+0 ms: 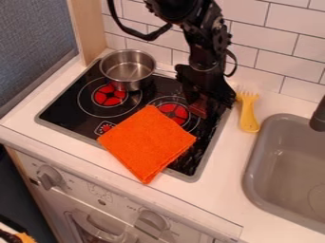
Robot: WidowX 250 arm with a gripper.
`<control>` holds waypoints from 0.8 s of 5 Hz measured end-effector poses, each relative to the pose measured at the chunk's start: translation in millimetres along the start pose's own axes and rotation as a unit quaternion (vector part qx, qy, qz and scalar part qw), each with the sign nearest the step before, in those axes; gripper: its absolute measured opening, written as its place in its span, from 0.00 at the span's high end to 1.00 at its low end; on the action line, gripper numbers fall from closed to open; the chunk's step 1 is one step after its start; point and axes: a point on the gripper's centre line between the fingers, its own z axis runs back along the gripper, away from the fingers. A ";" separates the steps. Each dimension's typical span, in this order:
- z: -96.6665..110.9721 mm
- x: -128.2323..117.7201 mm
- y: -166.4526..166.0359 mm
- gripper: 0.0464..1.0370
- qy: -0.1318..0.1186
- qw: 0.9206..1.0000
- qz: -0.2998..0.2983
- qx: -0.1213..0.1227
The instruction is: Put the brown object on the orange cloth
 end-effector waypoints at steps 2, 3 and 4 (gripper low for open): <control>36.9 -2.7 -0.6 0.46 -0.022 1.000 -0.003 0.001; 65.9 -10.1 8.9 0.46 -0.046 0.999 0.019 -0.003; 84.7 -25.8 18.3 0.46 -0.057 0.998 0.036 -0.012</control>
